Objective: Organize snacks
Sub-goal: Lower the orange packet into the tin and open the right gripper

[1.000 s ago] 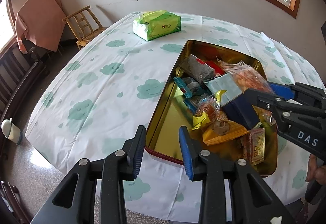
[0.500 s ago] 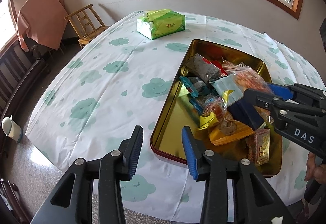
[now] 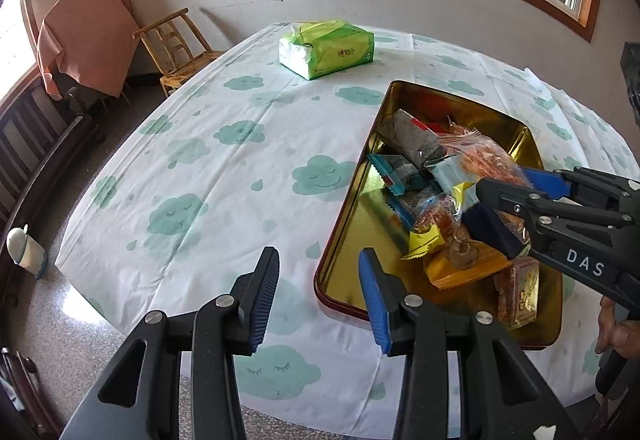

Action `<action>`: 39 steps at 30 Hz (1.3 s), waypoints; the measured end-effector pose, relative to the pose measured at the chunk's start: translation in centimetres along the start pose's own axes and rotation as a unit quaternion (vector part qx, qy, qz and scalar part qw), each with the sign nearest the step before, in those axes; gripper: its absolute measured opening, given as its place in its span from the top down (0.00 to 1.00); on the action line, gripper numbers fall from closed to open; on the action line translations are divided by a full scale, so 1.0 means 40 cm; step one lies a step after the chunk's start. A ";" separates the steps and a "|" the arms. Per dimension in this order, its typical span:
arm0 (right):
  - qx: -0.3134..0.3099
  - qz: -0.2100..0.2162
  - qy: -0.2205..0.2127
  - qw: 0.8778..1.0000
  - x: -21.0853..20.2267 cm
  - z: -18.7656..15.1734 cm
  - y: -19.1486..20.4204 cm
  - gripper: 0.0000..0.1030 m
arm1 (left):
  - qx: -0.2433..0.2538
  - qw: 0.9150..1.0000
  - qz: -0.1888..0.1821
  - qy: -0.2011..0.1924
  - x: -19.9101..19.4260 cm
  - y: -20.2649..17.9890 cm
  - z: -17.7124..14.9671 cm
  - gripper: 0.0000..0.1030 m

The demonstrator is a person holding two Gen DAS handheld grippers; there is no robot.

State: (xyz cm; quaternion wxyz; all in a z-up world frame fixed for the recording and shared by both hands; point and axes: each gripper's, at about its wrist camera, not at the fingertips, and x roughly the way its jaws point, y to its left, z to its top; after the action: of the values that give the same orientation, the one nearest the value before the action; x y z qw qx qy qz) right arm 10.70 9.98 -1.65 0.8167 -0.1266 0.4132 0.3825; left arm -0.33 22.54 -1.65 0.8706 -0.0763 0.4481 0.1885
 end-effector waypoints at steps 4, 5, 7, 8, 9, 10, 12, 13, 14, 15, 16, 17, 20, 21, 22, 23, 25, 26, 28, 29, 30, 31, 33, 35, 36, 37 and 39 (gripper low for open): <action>-0.004 0.000 0.002 1.000 0.011 0.006 0.007 0.64 | 0.000 1.000 0.004 -0.002 0.000 0.003 0.002 0.62; -0.005 0.000 0.003 1.000 0.014 0.007 0.010 0.64 | 0.000 1.000 0.004 -0.003 -0.001 0.004 0.001 0.62; -0.007 0.000 0.004 1.000 0.019 0.010 0.014 0.64 | 0.000 1.000 0.006 -0.003 -0.001 0.004 0.001 0.62; -0.008 -0.001 0.005 1.000 0.022 0.012 0.016 0.64 | 0.001 1.000 0.006 -0.004 -0.001 0.004 0.001 0.62; -0.009 -0.001 0.005 1.000 0.025 0.013 0.018 0.64 | 0.001 1.000 0.007 -0.004 0.000 0.004 0.001 0.62; -0.009 -0.001 0.005 1.000 0.025 0.012 0.019 0.64 | 0.002 1.000 0.009 -0.004 0.000 0.004 0.001 0.62; -0.010 0.001 0.005 1.000 0.028 0.014 0.021 0.64 | 0.002 1.000 0.010 -0.005 0.000 0.004 0.001 0.61; -0.010 0.001 0.005 1.000 0.029 0.015 0.023 0.64 | 0.002 1.000 0.011 -0.004 0.001 0.004 0.001 0.61; -0.011 0.002 0.005 1.000 0.030 0.016 0.025 0.64 | 0.002 1.000 0.011 -0.004 0.001 0.006 0.001 0.60; -0.012 0.002 0.006 1.000 0.031 0.016 0.026 0.64 | 0.001 1.000 0.012 -0.003 0.002 0.006 0.001 0.59; -0.013 0.002 0.006 1.000 0.032 0.017 0.029 0.64 | 0.001 1.000 0.013 -0.003 0.002 0.006 0.001 0.58; -0.014 0.002 0.007 1.000 0.035 0.018 0.031 0.64 | 0.000 1.000 0.015 -0.004 0.001 0.006 0.001 0.57; -0.014 0.003 0.008 1.000 0.039 0.018 0.036 0.64 | 0.000 1.000 0.019 -0.005 0.000 0.007 0.000 0.56; -0.014 0.004 0.008 1.000 0.041 0.018 0.037 0.64 | 0.000 1.000 0.020 -0.006 0.000 0.008 0.000 0.55; -0.015 0.004 0.009 1.000 0.043 0.018 0.038 0.64 | 0.000 1.000 0.021 -0.006 0.000 0.008 0.000 0.55; -0.015 0.004 0.010 1.000 0.045 0.018 0.039 0.64 | 0.000 1.000 0.021 -0.006 0.000 0.008 0.000 0.55; -0.015 0.005 0.010 1.000 0.048 0.018 0.040 0.64 | 0.000 1.000 0.022 -0.004 0.002 0.007 0.000 0.55; -0.015 0.005 0.011 1.000 0.049 0.018 0.042 0.64 | 0.001 1.000 0.022 -0.004 0.002 0.008 0.000 0.55; -0.016 0.005 0.010 1.000 0.049 0.019 0.042 0.64 | 0.001 1.000 0.023 -0.003 0.004 0.009 -0.001 0.55; -0.017 0.004 0.009 1.000 0.049 0.019 0.043 0.64 | 0.000 1.000 0.023 -0.003 0.004 0.009 -0.001 0.54; -0.018 0.004 0.009 1.000 0.050 0.019 0.044 0.64 | 0.001 1.000 0.023 -0.003 0.004 0.009 0.000 0.54; -0.019 0.006 0.009 1.000 0.050 0.020 0.045 0.64 | 0.000 1.000 0.024 -0.003 0.005 0.009 -0.001 0.54; -0.019 0.007 0.010 1.000 0.053 0.020 0.047 0.64 | 0.001 1.000 0.026 -0.004 0.006 0.009 -0.001 0.50; -0.019 0.009 0.011 1.000 0.054 0.019 0.048 0.64 | 0.000 1.000 0.027 -0.006 0.005 0.012 -0.001 0.46; -0.018 0.011 0.010 1.000 0.054 0.019 0.048 0.64 | 0.000 1.000 0.028 -0.011 0.002 0.012 -0.002 0.44; -0.018 0.012 0.010 1.000 0.054 0.019 0.048 0.64 | 0.002 0.999 0.031 -0.016 -0.002 0.011 -0.002 0.43; -0.015 0.012 0.008 1.000 0.054 0.019 0.047 0.64 | 0.005 0.999 0.038 -0.025 -0.009 0.008 -0.002 0.41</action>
State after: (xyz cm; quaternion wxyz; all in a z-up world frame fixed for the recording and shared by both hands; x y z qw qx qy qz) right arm 10.56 12.75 -2.62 0.8065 -0.1371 0.4156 0.3976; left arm -0.71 22.73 -1.41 0.8740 -0.0503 0.4297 0.2215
